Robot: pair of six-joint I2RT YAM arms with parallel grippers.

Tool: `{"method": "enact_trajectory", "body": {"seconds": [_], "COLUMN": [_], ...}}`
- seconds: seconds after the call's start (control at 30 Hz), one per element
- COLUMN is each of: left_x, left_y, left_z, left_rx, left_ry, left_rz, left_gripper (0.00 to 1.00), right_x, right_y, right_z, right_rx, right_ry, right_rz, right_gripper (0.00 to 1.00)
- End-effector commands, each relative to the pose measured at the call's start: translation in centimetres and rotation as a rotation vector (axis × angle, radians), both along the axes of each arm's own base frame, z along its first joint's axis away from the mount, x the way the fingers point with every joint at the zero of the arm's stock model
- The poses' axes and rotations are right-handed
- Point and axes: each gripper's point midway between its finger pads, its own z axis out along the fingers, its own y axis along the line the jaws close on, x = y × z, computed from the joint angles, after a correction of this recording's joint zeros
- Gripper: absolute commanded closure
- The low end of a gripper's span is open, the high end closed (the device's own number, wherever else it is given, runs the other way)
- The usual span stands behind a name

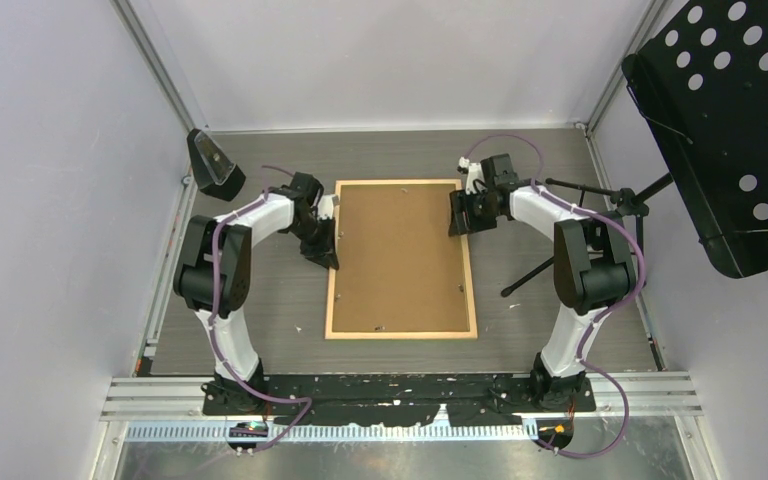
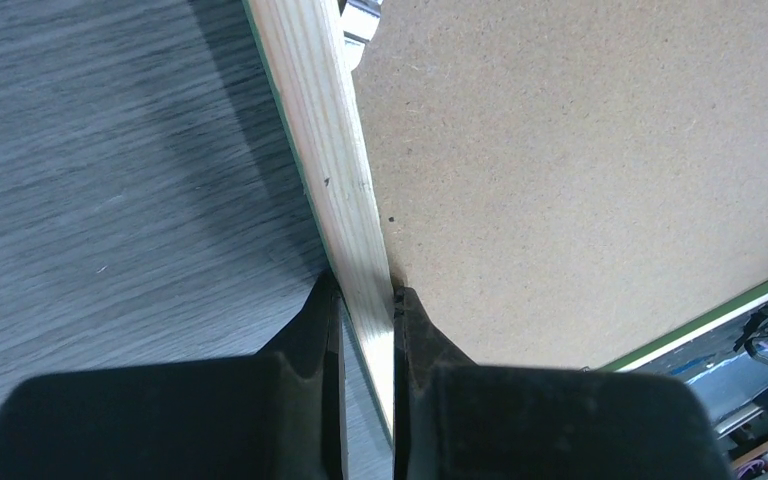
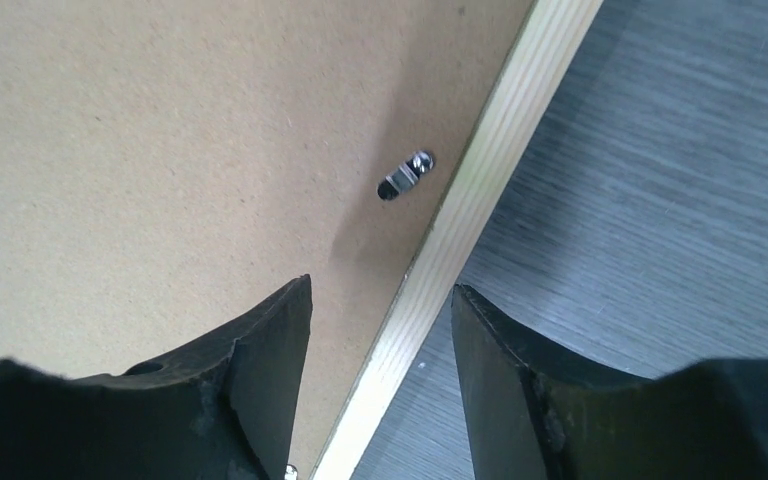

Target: Put the photo into the frame

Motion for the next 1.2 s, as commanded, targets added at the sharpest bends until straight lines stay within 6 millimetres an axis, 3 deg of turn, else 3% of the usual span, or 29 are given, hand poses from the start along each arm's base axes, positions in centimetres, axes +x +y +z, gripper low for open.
{"method": "enact_trajectory", "body": {"seconds": [0.0, 0.33, 0.8, 1.17], "left_x": [-1.3, -1.2, -1.1, -1.1], "left_y": [-0.2, -0.3, -0.5, -0.5], "left_z": [-1.8, -1.8, -2.3, -2.2], "left_rx": [-0.010, -0.015, -0.026, -0.025], "left_ry": [0.013, 0.003, 0.016, 0.012], "left_rz": [-0.057, -0.052, -0.051, -0.052], "left_gripper": [1.00, 1.00, 1.00, 1.00], "right_x": [2.8, 5.0, 5.4, 5.7], "right_y": [0.8, 0.1, -0.1, 0.3], "right_z": [4.0, 2.6, 0.2, -0.3], "right_rx": [0.032, -0.018, -0.043, -0.023], "right_ry": [-0.107, -0.065, -0.021, -0.013], "right_rz": [-0.014, -0.110, -0.133, -0.145], "right_gripper": [0.39, 0.40, 0.40, 0.42]}}
